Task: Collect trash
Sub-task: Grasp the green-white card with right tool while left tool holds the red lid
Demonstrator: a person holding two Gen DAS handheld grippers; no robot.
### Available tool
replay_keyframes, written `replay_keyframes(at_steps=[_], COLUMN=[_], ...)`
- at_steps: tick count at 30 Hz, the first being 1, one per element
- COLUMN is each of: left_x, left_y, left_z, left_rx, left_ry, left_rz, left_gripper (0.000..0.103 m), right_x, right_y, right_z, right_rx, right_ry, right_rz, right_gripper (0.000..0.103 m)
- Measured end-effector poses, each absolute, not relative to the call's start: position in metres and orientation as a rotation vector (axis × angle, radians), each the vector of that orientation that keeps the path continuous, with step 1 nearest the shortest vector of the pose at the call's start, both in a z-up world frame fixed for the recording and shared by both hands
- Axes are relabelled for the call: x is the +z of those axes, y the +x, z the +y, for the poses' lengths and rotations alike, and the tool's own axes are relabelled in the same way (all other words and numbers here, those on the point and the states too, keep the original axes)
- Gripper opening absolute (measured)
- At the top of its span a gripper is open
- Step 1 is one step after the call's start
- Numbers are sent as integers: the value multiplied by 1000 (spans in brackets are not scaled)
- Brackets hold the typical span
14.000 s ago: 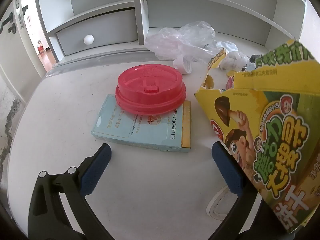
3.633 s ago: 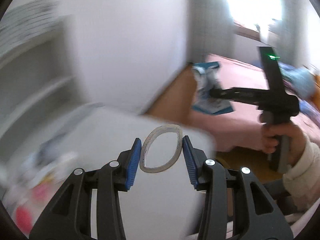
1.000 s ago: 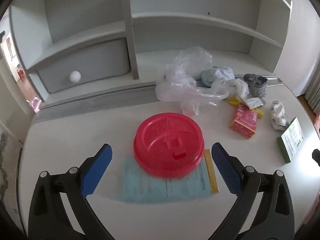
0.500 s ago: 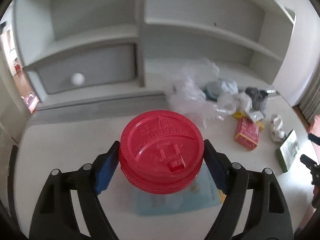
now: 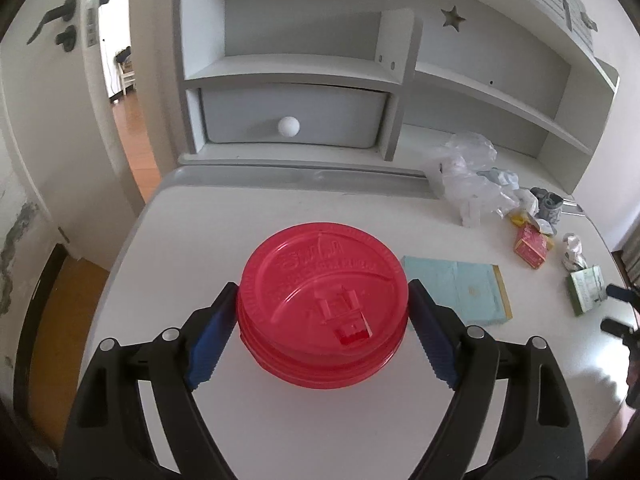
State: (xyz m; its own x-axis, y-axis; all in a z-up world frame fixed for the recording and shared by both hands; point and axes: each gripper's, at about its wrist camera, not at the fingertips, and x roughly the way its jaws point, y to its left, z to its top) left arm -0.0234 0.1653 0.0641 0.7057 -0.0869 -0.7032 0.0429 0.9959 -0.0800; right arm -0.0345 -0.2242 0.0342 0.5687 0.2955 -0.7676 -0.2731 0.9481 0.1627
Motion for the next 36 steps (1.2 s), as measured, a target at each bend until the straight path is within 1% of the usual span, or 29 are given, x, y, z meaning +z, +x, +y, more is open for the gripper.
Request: replay_keyframes(at_steps=[7,11,15,16,17,20,25,28,31,34,36], left_x=[67,68,65,64,62,58,50,46,39,33,31], left_y=[-41,-46,-50,-51,-51,-51,-51,-50,-50,-47,-47], left_z=[160,156,150,150,150,150,147,146,148,149,148], left_rx=[-105,-118,-135,-135,-133,-129,-132,-133,-129,-144,-161], left_ry=[-45,-38,-28,-28,-28,-27,-13,-9,-12,-21,-34], left_rz=[771,768,778,780,785,797,819,836,857,880,884], left_gripper=[81,81,81,81,81,81,81,81,82,81,79], right_x=[41,41,34,33,33,35,33,26,24,24,25], right_y=[-62,-40,-16,-13,-10,0,15,21,21,17,12], right_z=[-179,-195,-200,-199,-197,-194,-181,-180,-182,-181,-178], right_rx=[408,321,391,409,432,479,547,562,554,523,495], right_ry=[-42,-38,-66,-92,-123,-183,-273,-273,-242,-222,-221], right_rz=[893,899,921,918,919,926,951,976,969,952,950], right_gripper=[96,96,95,93,87,77,77,77,73,65,61])
